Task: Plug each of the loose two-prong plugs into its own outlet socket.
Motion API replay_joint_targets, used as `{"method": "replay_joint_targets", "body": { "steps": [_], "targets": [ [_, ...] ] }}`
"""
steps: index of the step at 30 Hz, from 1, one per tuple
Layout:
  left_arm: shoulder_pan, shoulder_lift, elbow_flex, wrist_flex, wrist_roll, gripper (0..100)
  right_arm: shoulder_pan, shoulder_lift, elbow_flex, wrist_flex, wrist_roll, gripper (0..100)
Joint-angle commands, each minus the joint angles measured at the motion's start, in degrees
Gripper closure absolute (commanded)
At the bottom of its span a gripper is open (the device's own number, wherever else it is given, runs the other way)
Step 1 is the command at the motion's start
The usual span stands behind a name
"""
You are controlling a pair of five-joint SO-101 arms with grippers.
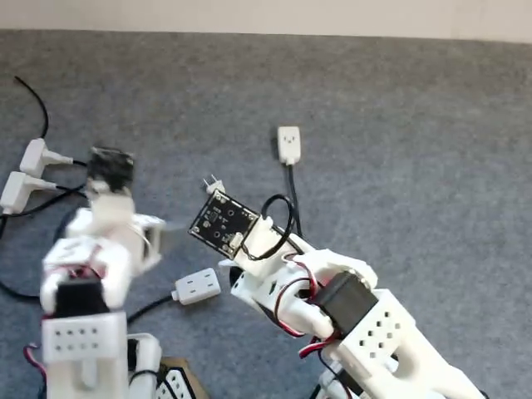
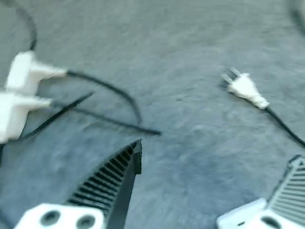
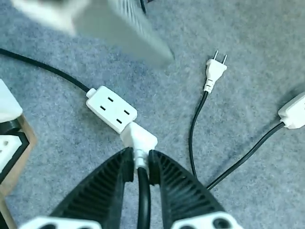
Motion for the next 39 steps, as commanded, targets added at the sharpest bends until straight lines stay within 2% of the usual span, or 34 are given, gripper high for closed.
{"method": "replay_joint_targets", "body": {
  "steps": [1,4,10,14,19,23,26,31,39],
  "targets": [
    [-6.55,15.6,-14.02,4.04,-0.18,56,0.57,0.66,-1.54,0.04,0.53,99.3],
    [-12.44,30.9,-28.09,10.02,-0.88,56,0.57,5.32,-3.74,0.22,1.49,99.3],
    [-23.87,58.15,-56.04,24.0,-11.08,56,0.4,21.05,-14.64,0.4,18.46,99.3],
    [-33.19,72.75,-70.46,26.81,-17.49,56,0.13,33.19,-26.24,2.68,29.54,99.3],
    [-40.92,87.6,-83.03,26.81,-23.47,56,-3.47,48.22,-44.09,12.26,38.59,99.2],
    [-44.26,96.66,-92.26,26.73,-25.67,56,-6.46,56.92,-54.99,23.08,46.86,99.2],
    [-46.11,101.76,-98.15,26.73,-25.67,56,-6.9,60.97,-57.89,26.68,52.48,99.2],
    [-47.16,108.09,-104.31,26.81,-26.11,56,-7.6,61.67,-57.71,26.33,55.65,99.1],
    [-47.34,109.85,-105.98,26.81,-27.08,56,-8.57,61.49,-51.38,16.4,55.3,99.1]
  ]
}}
